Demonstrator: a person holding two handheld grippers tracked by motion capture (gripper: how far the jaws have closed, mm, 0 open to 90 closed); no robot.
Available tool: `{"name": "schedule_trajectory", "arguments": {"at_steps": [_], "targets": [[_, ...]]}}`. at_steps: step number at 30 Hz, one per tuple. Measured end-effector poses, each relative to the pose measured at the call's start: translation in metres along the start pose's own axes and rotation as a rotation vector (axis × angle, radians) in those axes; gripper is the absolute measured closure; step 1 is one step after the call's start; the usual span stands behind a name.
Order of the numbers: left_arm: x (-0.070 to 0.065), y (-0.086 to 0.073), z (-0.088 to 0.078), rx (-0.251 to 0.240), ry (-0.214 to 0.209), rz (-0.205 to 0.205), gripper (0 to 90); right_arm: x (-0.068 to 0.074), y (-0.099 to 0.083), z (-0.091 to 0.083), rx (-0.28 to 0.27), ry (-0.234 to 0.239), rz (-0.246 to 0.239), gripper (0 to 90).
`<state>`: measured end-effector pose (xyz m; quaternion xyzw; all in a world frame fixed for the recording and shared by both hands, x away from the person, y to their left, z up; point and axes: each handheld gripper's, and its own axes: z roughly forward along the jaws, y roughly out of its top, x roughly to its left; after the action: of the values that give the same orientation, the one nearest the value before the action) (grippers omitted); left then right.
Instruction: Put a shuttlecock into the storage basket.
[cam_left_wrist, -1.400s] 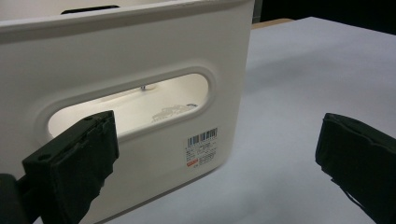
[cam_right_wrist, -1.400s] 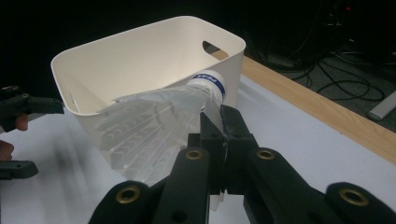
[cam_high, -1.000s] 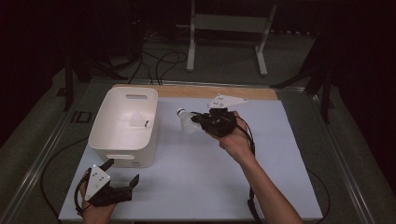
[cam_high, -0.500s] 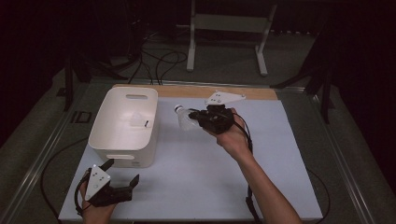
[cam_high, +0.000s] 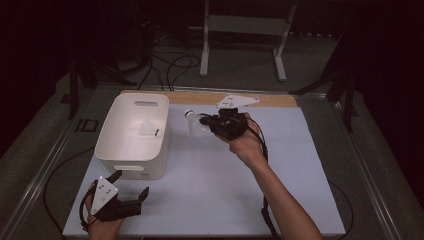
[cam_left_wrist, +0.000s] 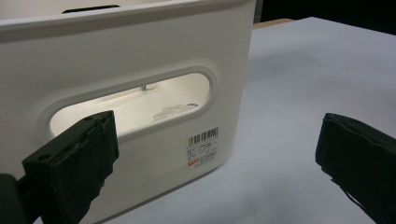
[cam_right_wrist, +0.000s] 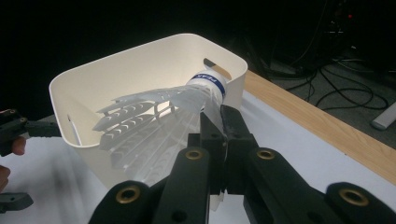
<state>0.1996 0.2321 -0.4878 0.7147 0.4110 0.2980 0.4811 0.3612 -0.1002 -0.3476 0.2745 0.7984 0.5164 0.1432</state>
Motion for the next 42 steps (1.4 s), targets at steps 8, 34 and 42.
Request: {"name": "schedule_trajectory", "arguments": {"at_steps": [8,34,42], "targets": [[0.0,0.0,0.0,0.0,0.002,-0.002,0.0,0.0,0.003,0.003,0.003,-0.006,0.003,89.5],[0.0,0.0,-0.001,0.0,0.004,-0.002,0.0,0.001,0.013,0.017,-0.009,-0.003,0.004,89.5],[0.0,0.0,-0.001,0.0,0.003,-0.002,0.0,0.0,0.014,0.021,-0.005,-0.006,0.0,89.5]]}}
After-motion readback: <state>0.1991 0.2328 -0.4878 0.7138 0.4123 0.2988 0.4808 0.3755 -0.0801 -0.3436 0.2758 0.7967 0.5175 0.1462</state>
